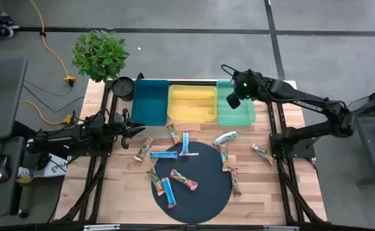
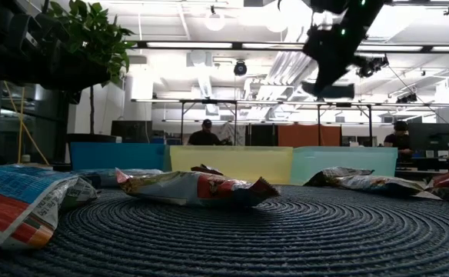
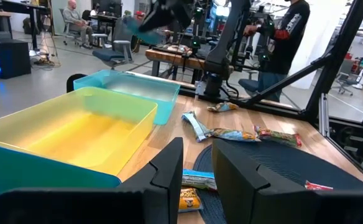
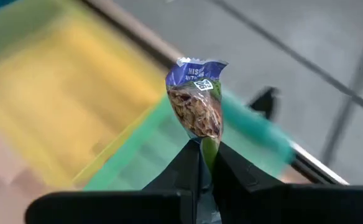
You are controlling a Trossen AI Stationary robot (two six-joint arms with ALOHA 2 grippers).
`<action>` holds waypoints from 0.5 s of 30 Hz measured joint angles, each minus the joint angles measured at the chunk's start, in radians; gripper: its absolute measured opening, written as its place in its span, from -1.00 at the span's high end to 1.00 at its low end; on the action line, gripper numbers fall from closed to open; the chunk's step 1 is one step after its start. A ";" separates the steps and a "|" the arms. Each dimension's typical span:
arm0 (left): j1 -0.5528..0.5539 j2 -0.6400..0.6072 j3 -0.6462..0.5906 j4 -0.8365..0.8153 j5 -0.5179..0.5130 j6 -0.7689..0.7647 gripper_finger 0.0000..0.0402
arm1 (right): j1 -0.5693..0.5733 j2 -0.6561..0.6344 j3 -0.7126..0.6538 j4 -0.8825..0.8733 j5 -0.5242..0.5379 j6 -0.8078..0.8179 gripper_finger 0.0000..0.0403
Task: Pick and place Granola Bars by type
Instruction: Put the violet granola bar into the green bin
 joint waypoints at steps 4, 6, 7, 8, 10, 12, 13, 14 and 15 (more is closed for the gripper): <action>0.000 0.000 0.000 0.000 0.000 0.000 0.59 | -0.035 0.067 -0.038 0.020 -0.102 -0.217 0.88; 0.000 0.000 0.000 0.000 0.000 0.000 0.59 | -0.040 0.105 -0.052 0.024 -0.110 -0.317 0.88; 0.000 0.000 0.000 0.000 0.000 0.000 0.59 | -0.040 0.123 -0.060 0.024 -0.110 -0.365 0.88; 0.000 0.000 0.000 0.000 0.000 0.000 0.59 | -0.040 0.141 -0.070 0.028 -0.111 -0.412 0.88; 0.000 0.000 0.000 0.000 0.000 0.000 0.59 | -0.040 0.181 -0.088 0.040 -0.110 -0.487 0.87; 0.000 0.000 0.000 0.000 0.000 0.000 0.59 | -0.039 0.217 -0.101 0.049 -0.085 -0.523 0.86; 0.000 0.000 0.000 0.000 0.000 0.000 0.59 | -0.039 0.236 -0.105 0.050 -0.071 -0.532 0.86; 0.000 0.000 0.000 0.000 0.000 0.000 0.59 | -0.040 0.252 -0.109 0.049 -0.060 -0.537 0.86; 0.000 0.000 0.000 0.000 0.000 0.000 0.59 | -0.040 0.267 -0.113 0.050 -0.055 -0.537 0.86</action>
